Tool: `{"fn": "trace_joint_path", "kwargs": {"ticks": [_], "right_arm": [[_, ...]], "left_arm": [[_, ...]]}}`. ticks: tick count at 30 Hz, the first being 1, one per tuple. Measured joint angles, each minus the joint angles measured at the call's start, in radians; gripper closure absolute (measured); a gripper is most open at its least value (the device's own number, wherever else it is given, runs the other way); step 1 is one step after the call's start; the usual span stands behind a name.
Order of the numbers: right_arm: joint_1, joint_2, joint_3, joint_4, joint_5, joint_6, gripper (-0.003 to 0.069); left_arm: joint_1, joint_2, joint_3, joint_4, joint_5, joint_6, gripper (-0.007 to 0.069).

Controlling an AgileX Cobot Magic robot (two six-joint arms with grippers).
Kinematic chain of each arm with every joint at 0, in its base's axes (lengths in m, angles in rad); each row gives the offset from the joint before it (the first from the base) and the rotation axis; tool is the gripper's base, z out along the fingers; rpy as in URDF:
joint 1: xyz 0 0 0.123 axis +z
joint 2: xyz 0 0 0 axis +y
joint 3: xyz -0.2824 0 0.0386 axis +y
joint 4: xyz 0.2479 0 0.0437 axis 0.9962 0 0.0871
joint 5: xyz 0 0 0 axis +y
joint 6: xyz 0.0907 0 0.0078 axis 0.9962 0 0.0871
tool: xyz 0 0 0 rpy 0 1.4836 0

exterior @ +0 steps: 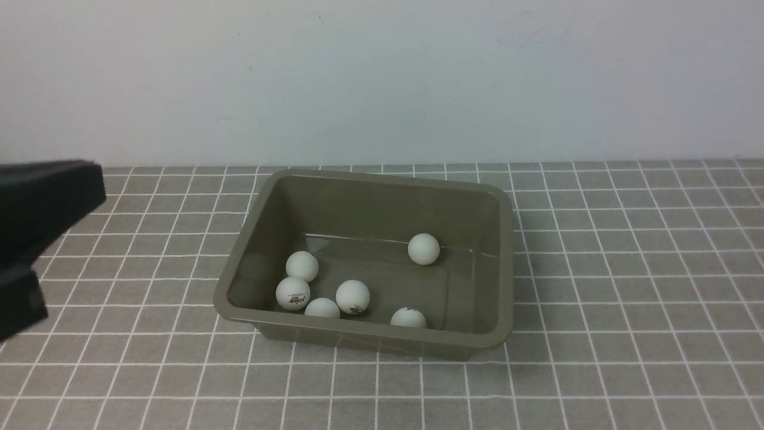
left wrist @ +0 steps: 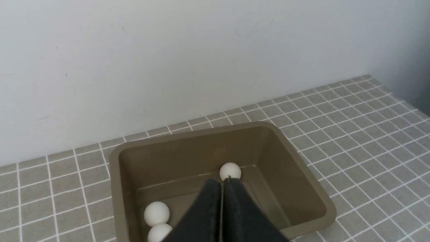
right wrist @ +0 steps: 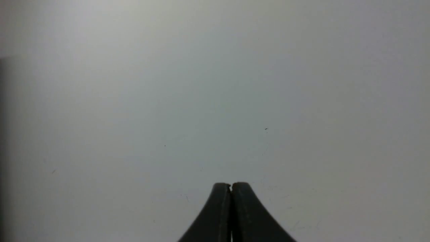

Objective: Put the table tennis balls into the box on the grey coffee tablecloth.

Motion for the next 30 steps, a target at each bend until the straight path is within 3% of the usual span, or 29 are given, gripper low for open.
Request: {"fn": "trace_joint_path", "kwargs": {"ticks": [16,24,30], "right_arm": [[0.000,0.000,0.000,0.000,0.018,0.000,0.0673],[0.000,0.000,0.000,0.000,0.025,0.000,0.0673],[0.000,0.000,0.000,0.000,0.025,0.000,0.0673]], "left_arm": [[0.001,-0.134,0.053,-0.006,0.100,0.010,0.0629],[-0.029,-0.184,0.109,0.236,-0.026,-0.090,0.0629],[-0.032,-0.368,0.429,0.619,-0.299,-0.413,0.0629]]}}
